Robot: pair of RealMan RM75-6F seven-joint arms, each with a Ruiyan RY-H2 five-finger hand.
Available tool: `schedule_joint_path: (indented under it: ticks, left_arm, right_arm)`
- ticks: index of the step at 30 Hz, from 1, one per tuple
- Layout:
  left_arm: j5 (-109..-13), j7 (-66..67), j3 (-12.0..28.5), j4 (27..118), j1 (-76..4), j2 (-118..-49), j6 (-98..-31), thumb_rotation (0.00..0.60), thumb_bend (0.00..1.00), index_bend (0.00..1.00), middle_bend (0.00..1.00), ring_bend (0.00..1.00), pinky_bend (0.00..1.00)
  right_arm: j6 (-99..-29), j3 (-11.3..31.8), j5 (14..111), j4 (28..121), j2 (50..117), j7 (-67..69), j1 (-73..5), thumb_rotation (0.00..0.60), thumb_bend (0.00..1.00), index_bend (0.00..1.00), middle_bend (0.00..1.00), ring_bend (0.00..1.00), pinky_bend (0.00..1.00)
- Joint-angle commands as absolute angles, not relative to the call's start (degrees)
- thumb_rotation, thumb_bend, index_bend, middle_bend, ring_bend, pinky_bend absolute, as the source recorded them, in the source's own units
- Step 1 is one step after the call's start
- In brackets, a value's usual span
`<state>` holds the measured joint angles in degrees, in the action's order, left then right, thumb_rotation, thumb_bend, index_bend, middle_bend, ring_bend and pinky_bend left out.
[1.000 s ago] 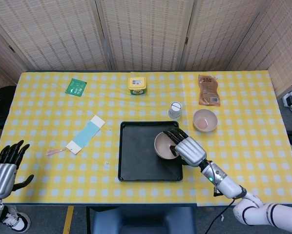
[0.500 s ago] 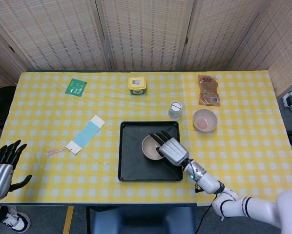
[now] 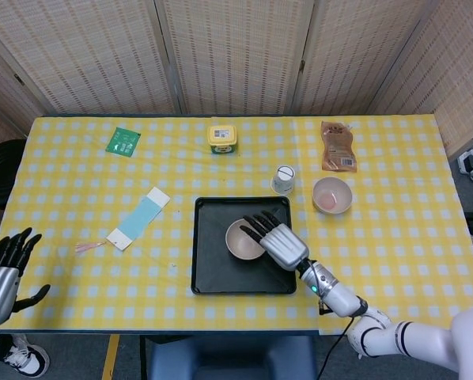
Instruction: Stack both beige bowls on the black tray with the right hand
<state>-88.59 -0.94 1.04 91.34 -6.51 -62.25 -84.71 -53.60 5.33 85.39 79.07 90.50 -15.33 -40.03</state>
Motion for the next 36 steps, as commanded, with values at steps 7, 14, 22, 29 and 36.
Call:
schedule_joint_path:
  ticks: [7,14,22,29,36]
  left_arm:
    - [-88.99,-0.51,0.96,91.52,-6.33,-62.31,-85.17,0.6,0.27,0.0,0.0,0.0,0.0]
    - [-89.07,0.93,0.86,91.78,-6.83,-62.83,-84.23,0.6,0.27,0.0,0.0,0.0,0.0]
    - [-88.75,1.8,1.04,91.98,-7.65,-63.36,-82.91,0.6,0.27,0.0,0.0,0.0,0.0]
    - [-88.02,1.95,1.23,91.92,-7.79,-63.42,-82.53,0.6,0.27,0.0,0.0,0.0,0.0]
    - [-87.87,1.64,1.23,91.89,-7.63,-63.26,-82.78,0.6,0.27,0.0,0.0,0.0,0.0]
  right_arm:
    - [-65.44,4.24,85.13,79.39,81.29,-10.82,-31.97,0.6,0.48,0.08,0.0,0.0,0.0]
    - [-71.58,1.59,87.27,66.23,83.58,-0.69,-26.89,0.6,0.48,0.17,0.0,0.0,0.0]
    - [-66.17,2.81,83.94,55.94,87.66,4.45,-27.65,0.6,0.48,0.22,0.0,0.0,0.0]
    - [-61.38,4.6,82.5,48.1,92.3,7.19,-30.53,0.6,0.48,0.28,0.0,0.0,0.0]
    - [-57.21,6.04,81.67,40.51,97.0,10.34,-33.72,0.6,0.48,0.37,0.0,0.0,0.0]
